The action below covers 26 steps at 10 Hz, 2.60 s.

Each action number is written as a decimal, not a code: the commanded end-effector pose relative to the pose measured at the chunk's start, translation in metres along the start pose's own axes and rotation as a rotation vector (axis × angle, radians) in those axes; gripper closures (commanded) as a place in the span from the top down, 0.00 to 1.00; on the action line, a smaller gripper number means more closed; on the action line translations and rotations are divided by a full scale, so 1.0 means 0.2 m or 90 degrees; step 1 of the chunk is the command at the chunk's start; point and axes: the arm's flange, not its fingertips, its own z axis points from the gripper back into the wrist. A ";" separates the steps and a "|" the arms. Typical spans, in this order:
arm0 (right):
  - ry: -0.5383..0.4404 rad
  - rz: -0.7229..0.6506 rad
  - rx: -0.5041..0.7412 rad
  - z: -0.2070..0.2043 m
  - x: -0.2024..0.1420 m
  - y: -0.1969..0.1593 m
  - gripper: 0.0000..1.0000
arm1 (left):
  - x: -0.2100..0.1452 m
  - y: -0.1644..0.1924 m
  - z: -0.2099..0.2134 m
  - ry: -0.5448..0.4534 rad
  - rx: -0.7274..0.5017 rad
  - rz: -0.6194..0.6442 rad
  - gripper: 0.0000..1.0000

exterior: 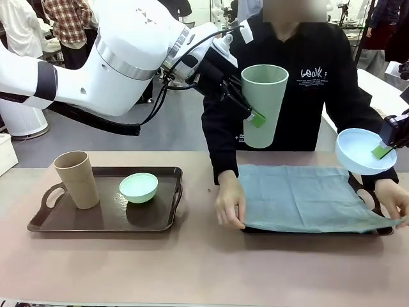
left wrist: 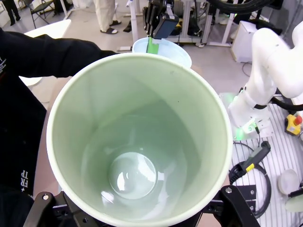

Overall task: Set up a tray with a mat and arrange the tableware.
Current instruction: Place the Picnic Bowl and Reusable plastic cup back onto the Handle tray in front of the human's position.

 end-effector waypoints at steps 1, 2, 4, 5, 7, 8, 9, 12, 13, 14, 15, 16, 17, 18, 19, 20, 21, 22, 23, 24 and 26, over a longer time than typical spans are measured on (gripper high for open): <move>0.005 0.006 -0.007 -0.01 -0.02 0.00 0.00 | 0.00 -0.01 0.00 -0.008 0.003 -0.003 0.00; 0.005 0.006 -0.007 -0.01 -0.02 0.00 0.00 | 0.00 -0.01 0.00 -0.008 0.003 -0.003 0.00; 0.005 0.006 -0.007 -0.01 -0.02 0.00 0.00 | 0.00 -0.01 0.00 -0.008 0.003 -0.003 0.00; 0.005 0.006 -0.007 -0.01 -0.02 0.00 0.00 | 0.00 -0.01 0.00 -0.008 0.003 -0.003 0.00; 0.005 0.006 -0.007 -0.01 -0.02 0.00 0.00 | 0.00 -0.01 0.00 -0.008 0.003 -0.003 0.00; 0.005 0.006 -0.007 -0.01 -0.02 0.00 0.00 | 0.00 -0.01 0.00 -0.008 0.003 -0.003 0.00; 0.005 0.006 -0.007 -0.01 -0.02 0.00 0.00 | 0.00 -0.01 0.00 -0.008 0.003 -0.003 0.00; 0.005 0.006 -0.007 -0.01 -0.02 0.00 0.00 | 0.00 -0.01 0.00 -0.008 0.003 -0.003 0.00; 0.005 0.006 -0.007 -0.01 -0.02 0.00 0.00 | 0.00 -0.01 0.00 -0.008 0.003 -0.003 0.00; 0.005 0.006 -0.007 -0.01 -0.02 0.00 0.00 | 0.00 -0.01 0.00 -0.008 0.003 -0.003 0.00; 0.005 0.006 -0.007 -0.01 -0.02 0.00 0.00 | 0.00 -0.01 0.00 -0.008 0.003 -0.003 0.00; 0.005 0.006 -0.007 -0.01 -0.02 0.00 0.00 | 0.00 -0.01 0.00 -0.008 0.003 -0.003 0.00; 0.005 0.006 -0.007 -0.01 -0.02 0.00 0.00 | 0.00 -0.01 0.00 -0.008 0.003 -0.003 0.00; 0.005 0.006 -0.007 -0.01 -0.02 0.00 0.00 | 0.00 -0.01 0.00 -0.008 0.003 -0.003 0.00; 0.005 0.006 -0.007 -0.01 -0.02 0.00 0.00 | 0.00 -0.01 0.00 -0.008 0.003 -0.003 0.00; 0.005 0.006 -0.007 -0.01 -0.02 0.00 0.00 | 0.00 -0.01 0.00 -0.008 0.003 -0.003 0.00; 0.000 0.000 0.000 0.00 0.00 0.00 0.04 | 0.00 -0.01 0.00 -0.008 0.003 -0.003 0.00; -0.001 -0.009 -0.018 -0.12 0.04 -0.09 0.04 | 0.00 0.00 0.00 0.000 0.000 0.000 0.85; 0.010 -0.019 -0.037 -0.27 0.06 -0.16 0.04 | -0.07 0.04 -0.11 0.008 0.007 0.004 0.85; 0.019 -0.033 -0.049 -0.41 0.08 -0.23 0.04 | -0.14 0.05 -0.24 0.017 0.005 -0.009 0.85; 0.025 -0.053 -0.064 -0.66 0.12 -0.30 0.04 | -0.26 0.08 -0.49 0.067 -0.005 -0.043 0.85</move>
